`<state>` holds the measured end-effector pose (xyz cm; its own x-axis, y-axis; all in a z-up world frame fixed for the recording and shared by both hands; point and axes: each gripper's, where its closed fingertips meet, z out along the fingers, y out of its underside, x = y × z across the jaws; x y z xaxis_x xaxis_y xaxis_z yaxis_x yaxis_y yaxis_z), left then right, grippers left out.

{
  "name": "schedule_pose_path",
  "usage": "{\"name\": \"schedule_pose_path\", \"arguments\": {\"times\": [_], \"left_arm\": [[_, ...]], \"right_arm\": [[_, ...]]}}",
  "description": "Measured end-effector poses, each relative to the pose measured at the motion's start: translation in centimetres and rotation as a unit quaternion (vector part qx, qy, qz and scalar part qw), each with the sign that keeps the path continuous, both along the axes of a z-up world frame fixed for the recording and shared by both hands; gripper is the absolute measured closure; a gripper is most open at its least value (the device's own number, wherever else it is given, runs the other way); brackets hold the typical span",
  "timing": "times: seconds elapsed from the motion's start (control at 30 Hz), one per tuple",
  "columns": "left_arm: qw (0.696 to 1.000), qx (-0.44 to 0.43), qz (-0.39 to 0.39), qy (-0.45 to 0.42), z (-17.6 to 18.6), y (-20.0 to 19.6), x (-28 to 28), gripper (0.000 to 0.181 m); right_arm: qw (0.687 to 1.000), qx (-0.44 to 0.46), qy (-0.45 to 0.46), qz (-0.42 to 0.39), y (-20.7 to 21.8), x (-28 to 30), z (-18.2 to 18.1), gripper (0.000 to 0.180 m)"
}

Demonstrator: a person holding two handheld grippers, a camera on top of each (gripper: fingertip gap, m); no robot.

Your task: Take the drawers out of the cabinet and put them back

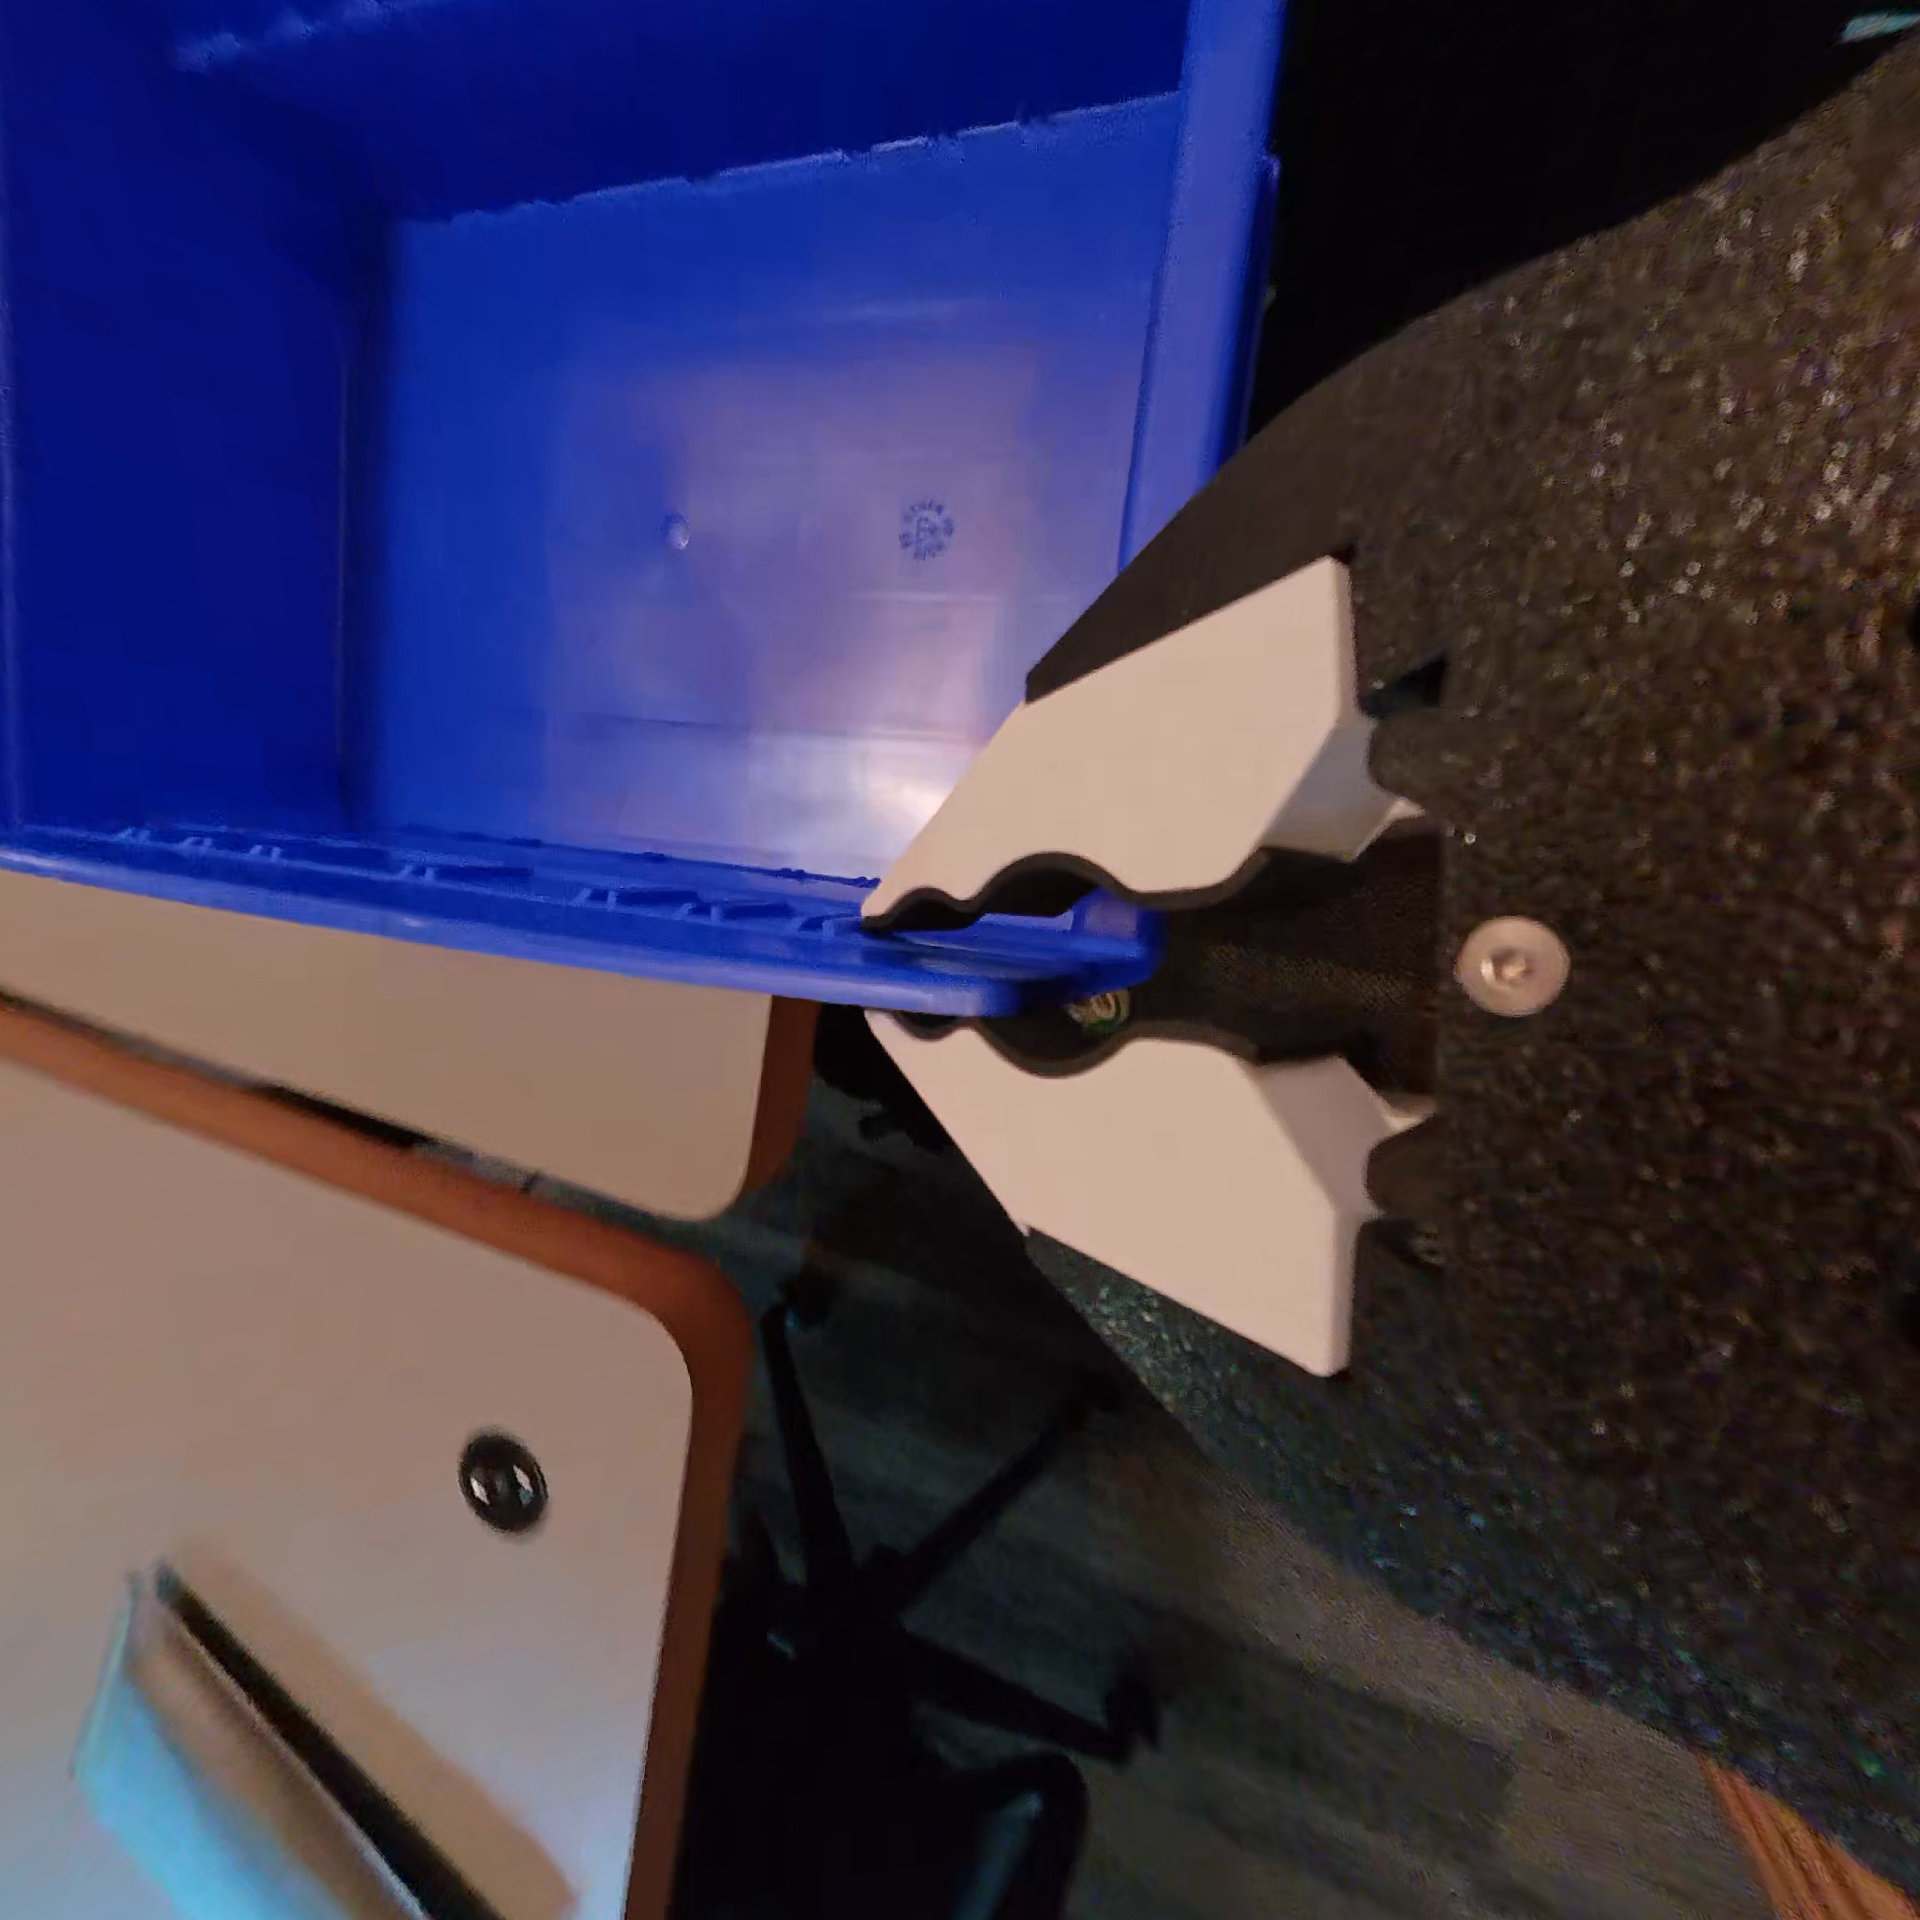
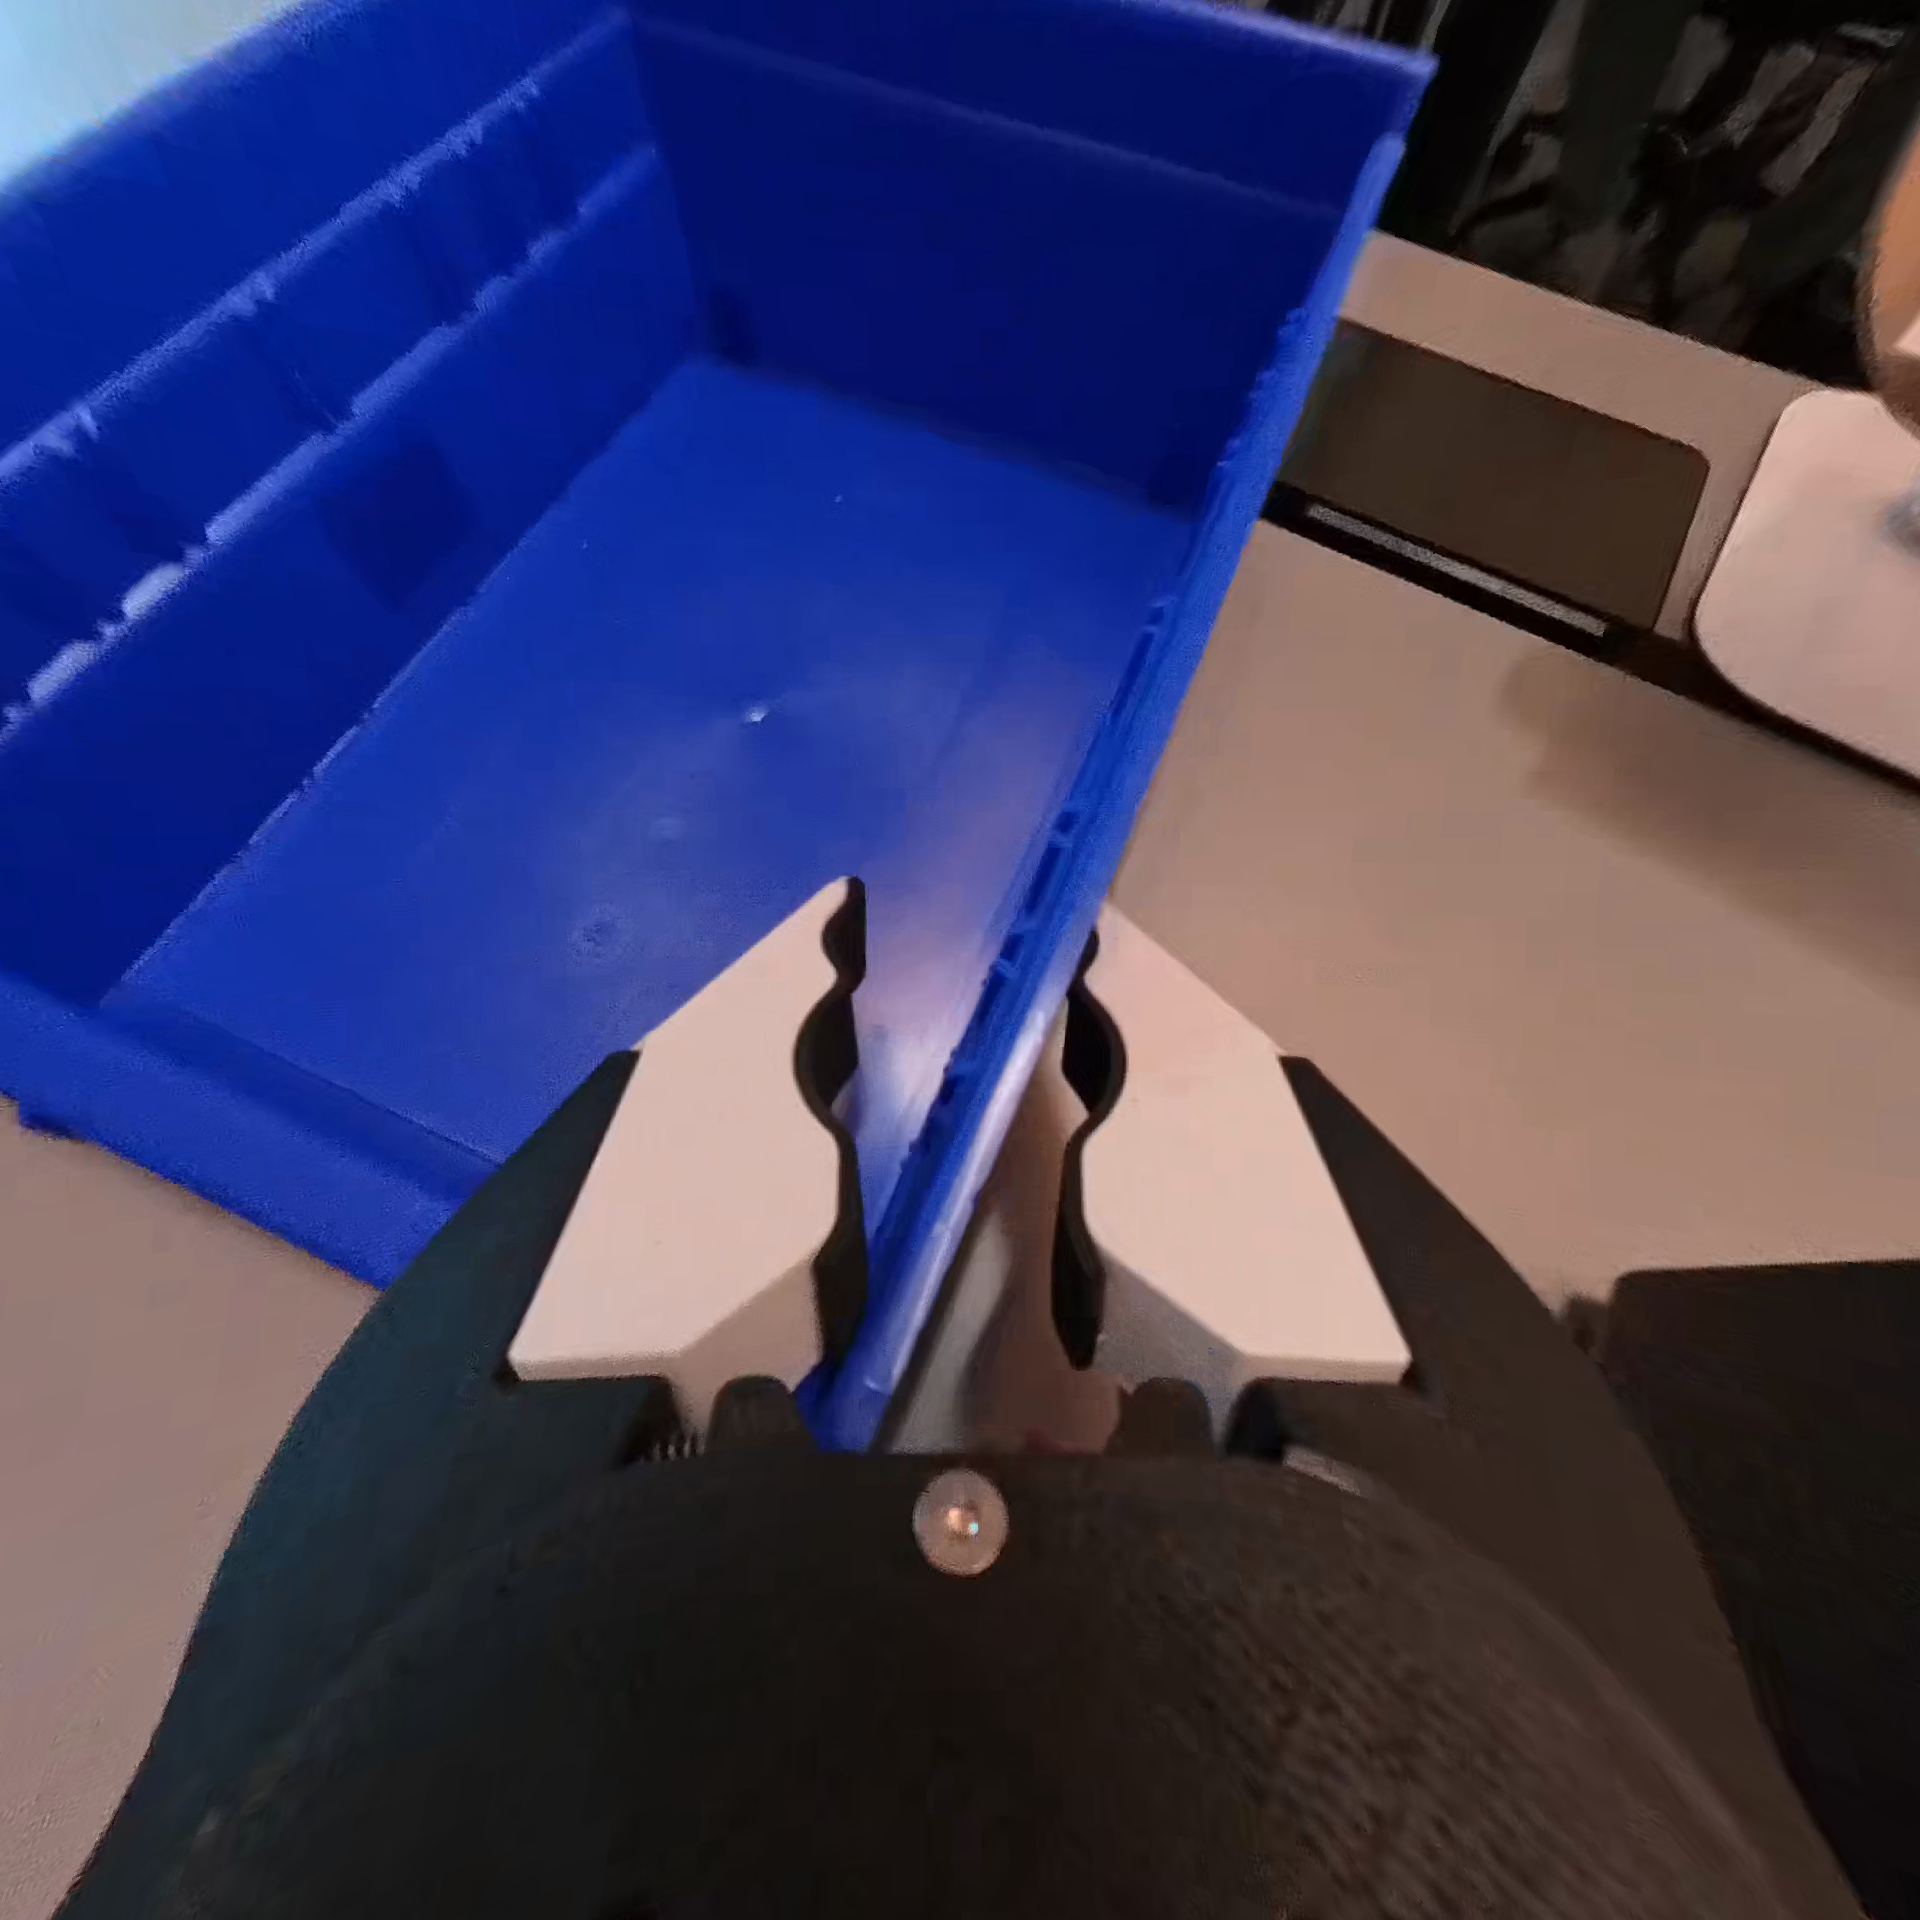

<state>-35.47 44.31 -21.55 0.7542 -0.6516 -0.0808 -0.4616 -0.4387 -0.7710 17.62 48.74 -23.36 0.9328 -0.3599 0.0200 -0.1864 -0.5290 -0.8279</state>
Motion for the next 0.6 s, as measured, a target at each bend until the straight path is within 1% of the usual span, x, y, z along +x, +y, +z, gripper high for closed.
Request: {"name": "schedule_pose_path", "arguments": {"times": [0.03, 0.17, 0.23, 0.3, 0.37, 0.43, 0.5, 0.6], "left_arm": [[1.0, 0.003, 0.016, 0.003, 0.0, 0.5, -0.8, 0.171], [0.998, 0.014, 0.053, 0.001, 0.0, 1.6, -2.1, 0.173], [0.998, 0.023, 0.059, 0.003, 0.0, 2.0, -2.2, 0.173], [0.998, 0.028, 0.06, 0.006, 0.0, 2.2, -2.0, 0.174], [0.997, 0.033, 0.062, 0.01, 0.0, 2.4, -1.8, 0.174], [0.997, 0.035, 0.067, 0.008, 0.1, 2.7, -1.5, 0.174], [0.997, 0.035, 0.072, 0.002, 0.1, 2.9, -1.0, 0.174], [0.997, 0.04, 0.072, -0.008, 0.1, 3.2, 0.3, 0.176]], "right_arm": [[1.0, 0.012, 0.007, -0.008, 0.0, 0.4, 0.1, 0.148], [1.0, -0.011, -0.012, -0.003, 0.0, 0.7, 0.8, 0.153], [1.0, 0.005, -0.014, -0.003, 0.3, 0.3, 2.8, 0.152], [0.999, 0.01, -0.039, 0.017, 0.5, -0.5, 5.2, 0.15], [0.996, 0.023, -0.077, 0.046, 0.6, -1.6, 8.5, 0.152], [0.988, 0.05, -0.124, 0.074, 0.4, -3.1, 12.6, 0.154], [0.978, 0.087, -0.164, 0.098, -0.4, -4.9, 17.7, 0.155], [0.961, 0.146, -0.195, 0.127, -3.1, -6.9, 25.8, 0.155]]}}
